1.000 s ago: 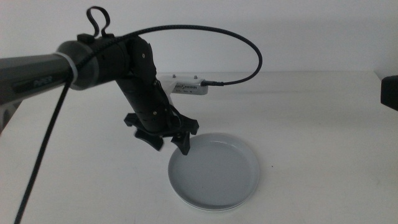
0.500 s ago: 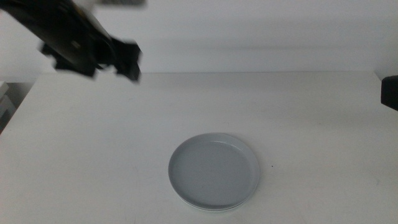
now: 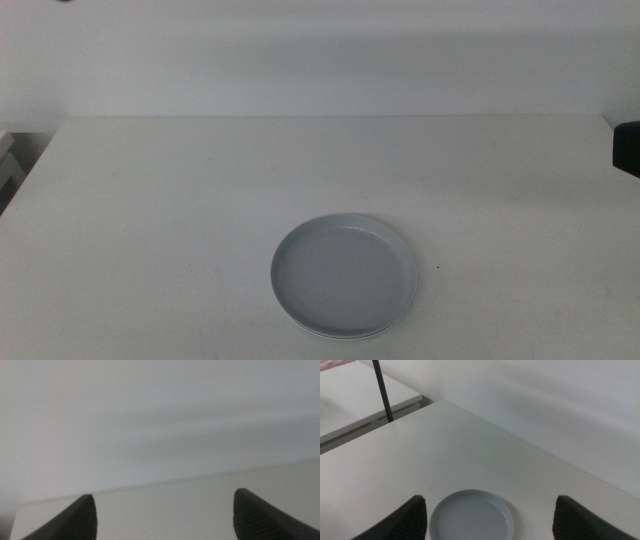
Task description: Stack the three bowls on top of each other.
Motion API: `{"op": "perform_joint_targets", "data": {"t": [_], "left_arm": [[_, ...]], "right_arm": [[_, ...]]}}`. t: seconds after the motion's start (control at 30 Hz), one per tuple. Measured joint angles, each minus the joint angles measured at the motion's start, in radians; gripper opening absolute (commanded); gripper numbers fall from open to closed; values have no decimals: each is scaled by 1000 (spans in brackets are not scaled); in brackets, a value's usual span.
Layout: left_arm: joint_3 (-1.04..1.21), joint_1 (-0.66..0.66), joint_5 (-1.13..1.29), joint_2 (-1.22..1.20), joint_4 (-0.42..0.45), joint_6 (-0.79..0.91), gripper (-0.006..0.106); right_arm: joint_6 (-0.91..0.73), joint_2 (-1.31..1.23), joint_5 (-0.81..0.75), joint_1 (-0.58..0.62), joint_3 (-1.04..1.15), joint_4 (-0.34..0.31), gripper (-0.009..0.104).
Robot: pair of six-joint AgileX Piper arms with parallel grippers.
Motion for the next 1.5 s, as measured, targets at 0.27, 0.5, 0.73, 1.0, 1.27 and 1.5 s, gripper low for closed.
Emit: {"op": "perform_joint_targets", "data": {"t": [0.27, 0.5, 0.73, 1.0, 1.27, 1.5], "left_arm": [[0, 0, -67, -20, 4, 0, 90], [41, 0, -75, -41, -4, 0, 90], [312, 0, -160, -197, -23, 0, 90], [655, 0, -199, -439, -45, 0, 90], [946, 0, -290, -752, -49, 0, 90], [1192, 3, -392, -1013, -49, 0, 90]], "right_arm": [[0, 0, 0, 0, 0, 0, 66], [0, 1, -31, 0, 32, -56, 66], [0, 43, -302, -8, 160, -129, 66], [0, 97, -413, -278, 268, -119, 66], [0, -80, -513, -467, 515, -139, 66], [0, -336, -523, -470, 697, -173, 66]]}}
